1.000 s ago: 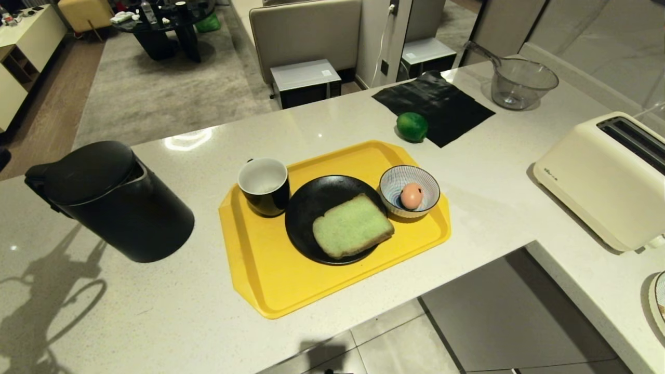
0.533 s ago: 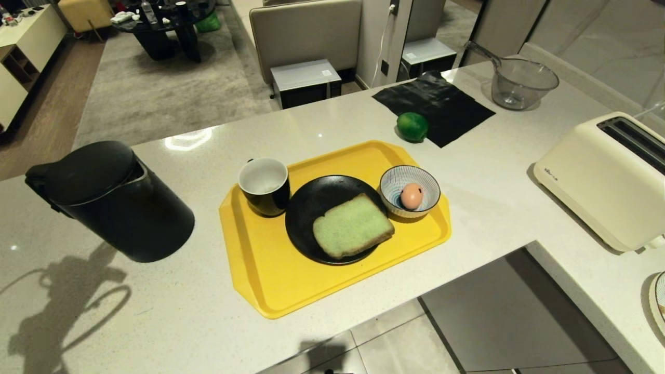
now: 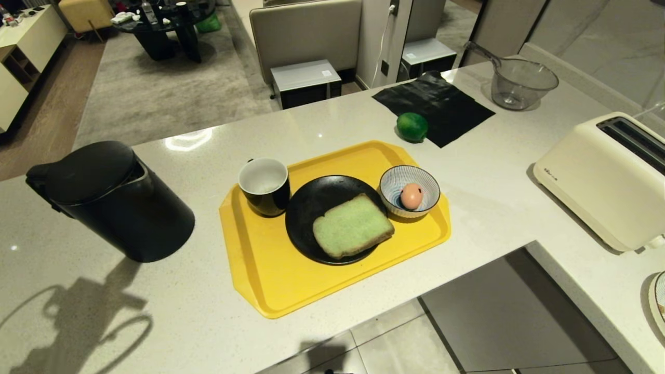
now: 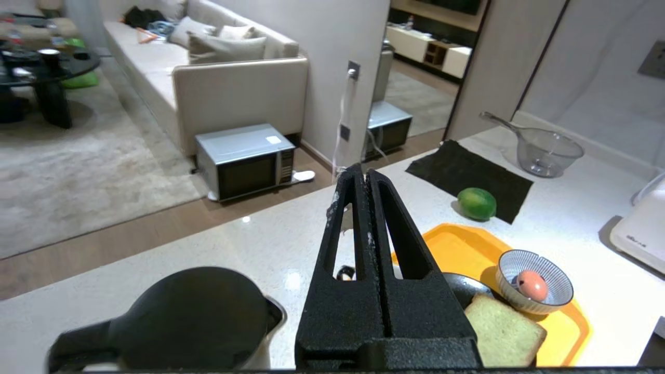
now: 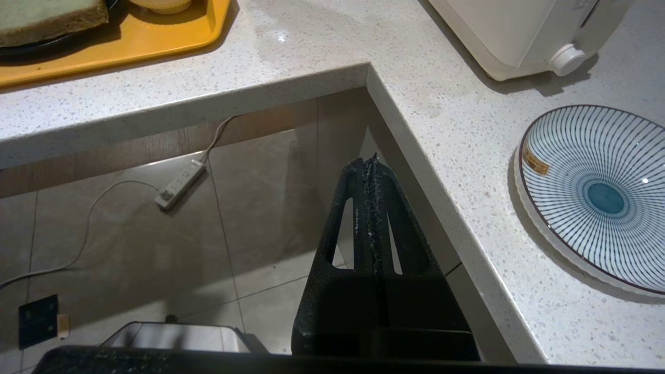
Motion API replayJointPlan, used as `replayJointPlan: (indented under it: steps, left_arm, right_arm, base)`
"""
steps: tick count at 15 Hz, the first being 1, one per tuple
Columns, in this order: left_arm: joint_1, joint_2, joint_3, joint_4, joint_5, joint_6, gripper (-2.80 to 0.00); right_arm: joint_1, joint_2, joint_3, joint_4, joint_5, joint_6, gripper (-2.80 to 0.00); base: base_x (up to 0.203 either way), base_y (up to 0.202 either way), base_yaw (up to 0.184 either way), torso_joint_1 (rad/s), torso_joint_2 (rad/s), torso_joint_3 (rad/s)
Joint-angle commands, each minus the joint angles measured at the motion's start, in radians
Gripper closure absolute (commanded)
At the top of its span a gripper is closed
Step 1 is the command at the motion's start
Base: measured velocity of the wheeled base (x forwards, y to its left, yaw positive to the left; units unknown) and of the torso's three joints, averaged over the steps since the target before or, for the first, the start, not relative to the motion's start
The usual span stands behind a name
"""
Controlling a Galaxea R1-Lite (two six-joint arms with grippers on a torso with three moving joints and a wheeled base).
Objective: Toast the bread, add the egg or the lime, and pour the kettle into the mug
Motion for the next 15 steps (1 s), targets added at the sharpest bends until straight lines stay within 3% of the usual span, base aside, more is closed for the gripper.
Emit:
replayJointPlan:
  steps: [1,3,9,11,15]
  left_arm:
    - [-0.058,-0.149,-0.03,0.142,0.085,0.059,0.0]
    - [-0.075,-0.218,-0.028,0.229,0.123,0.077,0.0]
    - [-0.112,-0.514,-0.01,0.66,0.143,0.195,0.0]
    - [-0.12,-0.584,0.037,0.716,0.145,0.224,0.0]
    - [-0.145,-0.677,0.124,0.727,0.16,0.254,0.0]
  right_arm:
    - [0.0,0.002,0.026,0.0,0.0,0.0,0.0]
    - [0.0,0.002,0.026,0.0,0.0,0.0,0.0]
    - [0.0,0.002,0.026,-0.001,0.0,0.0,0.0]
    - [0.0,0.002,0.026,0.0,0.0,0.0,0.0]
    - [0.0,0.002,0.026,-0.001,0.0,0.001,0.0]
  base:
    - [0.0,0.0,0.0,0.0,0.0,0.0]
    - [0.0,0.0,0.0,0.0,0.0,0.0]
    - [0.0,0.0,0.0,0.0,0.0,0.0]
    - [0.0,0.0,0.0,0.0,0.0,0.0]
    - [0.0,0.0,0.0,0.0,0.0,0.0]
